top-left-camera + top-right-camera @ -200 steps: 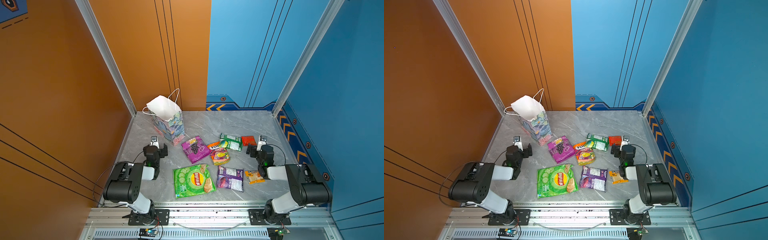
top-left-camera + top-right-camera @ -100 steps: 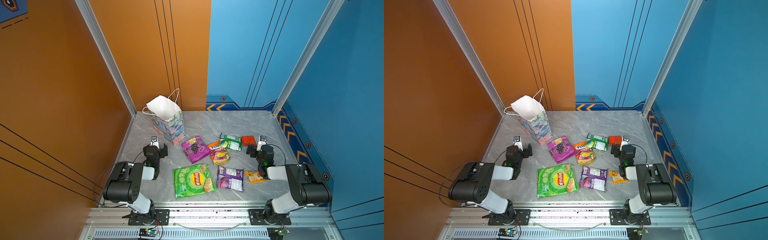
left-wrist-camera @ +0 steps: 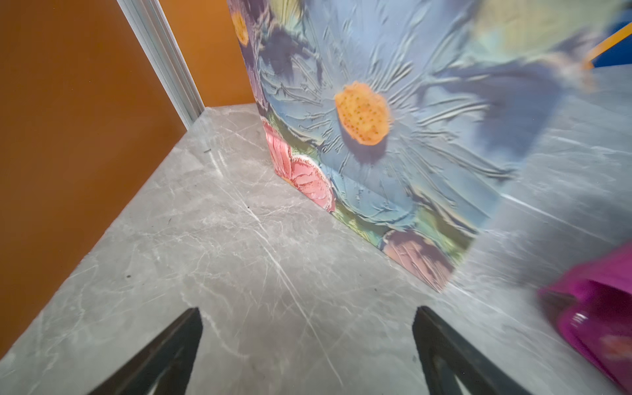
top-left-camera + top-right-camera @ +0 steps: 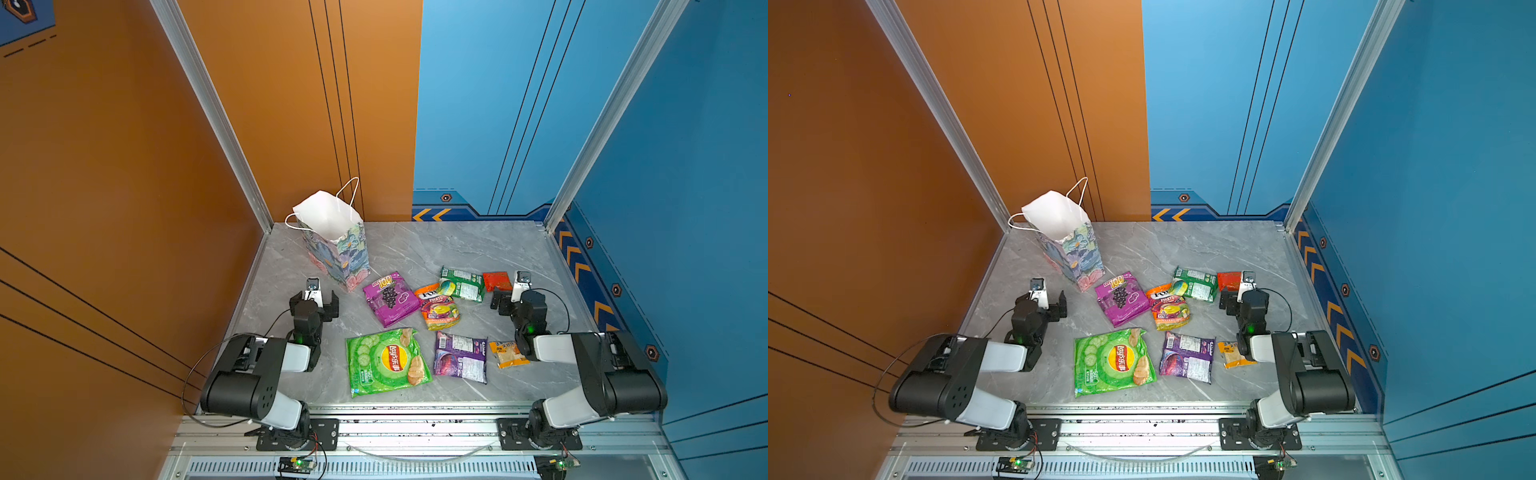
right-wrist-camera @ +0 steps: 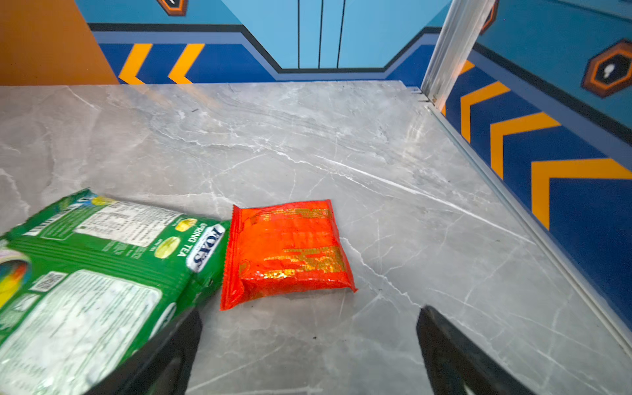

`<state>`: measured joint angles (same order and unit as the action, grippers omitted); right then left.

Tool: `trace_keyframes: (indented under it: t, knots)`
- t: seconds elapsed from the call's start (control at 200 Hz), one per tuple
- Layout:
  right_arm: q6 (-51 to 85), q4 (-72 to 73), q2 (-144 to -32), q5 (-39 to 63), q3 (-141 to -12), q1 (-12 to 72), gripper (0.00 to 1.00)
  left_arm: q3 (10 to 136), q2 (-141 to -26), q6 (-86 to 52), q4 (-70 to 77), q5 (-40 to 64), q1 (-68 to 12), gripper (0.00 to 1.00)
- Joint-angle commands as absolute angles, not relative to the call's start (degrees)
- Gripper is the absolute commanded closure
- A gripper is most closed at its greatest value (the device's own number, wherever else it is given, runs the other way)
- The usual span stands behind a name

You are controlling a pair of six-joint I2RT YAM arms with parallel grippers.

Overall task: Place the snacks into the paper bag
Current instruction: Pick up the paper bag from the top-left of the table.

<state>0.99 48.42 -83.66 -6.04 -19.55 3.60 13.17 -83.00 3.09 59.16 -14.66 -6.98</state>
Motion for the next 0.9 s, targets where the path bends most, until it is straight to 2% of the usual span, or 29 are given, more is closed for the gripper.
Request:
trace_keyframes:
  t: [0.0,0.11,0.27,0.395,0.496,0.576,0.636,0.681,0.766,0.846,0.891]
  knots:
    - [-1.2,44.4,-76.5,-3.6,-18.9,4.3,0.00,10.7,-76.5,6.1,61.6,-19.9,-9.2,0.02]
    - [-1.0,37.8,-69.0,-4.4,-19.5,5.8,0.00,13.3,-69.3,4.2,51.2,-22.5,-10.9,0.02]
    - [11.5,27.1,-57.6,-1.2,-23.7,5.9,0.00,28.3,-58.8,-7.7,16.6,-23.8,-12.6,0.02]
    - [19.0,19.3,-50.8,3.1,-26.7,5.7,0.00,38.7,-56.5,-20.1,-2.0,-24.4,-14.4,0.02]
    - [26.7,8.7,-46.4,1.5,-30.6,4.7,0.00,45.3,-56.3,-30.5,-16.5,-25.3,-14.3,0.02]
    - [35.1,-2.4,-43.3,-0.9,-33.7,2.4,0.00,50.0,-55.2,-36.5,-26.3,-21.2,-12.0,0.02]
    - [40.1,-6.4,-41.0,-0.2,-33.9,-0.3,0.00,51.9,-53.4,-39.9,-30.8,-19.8,-10.3,0.02]
    - [41.4,-5.6,-39.5,4.6,-32.8,-3.2,0.00,51.9,-51.3,-42.1,-32.7,-18.9,-8.8,0.02]
    - [41.0,-3.9,-37.8,13.6,-31.9,-7.8,0.00,48.9,-45.7,-41.0,-29.5,-8.4,-3.4,0.02]
    - [39.8,-7.6,-37.7,14.1,-34.1,-8.5,0.00,45.2,-40.8,-42.2,-22.0,2.1,1.9,0.02]
    - [38.6,-9.6,-38.1,14.3,-35.7,-8.3,0.00,45.3,-40.4,-43.5,-21.3,3.9,3.2,0.02]
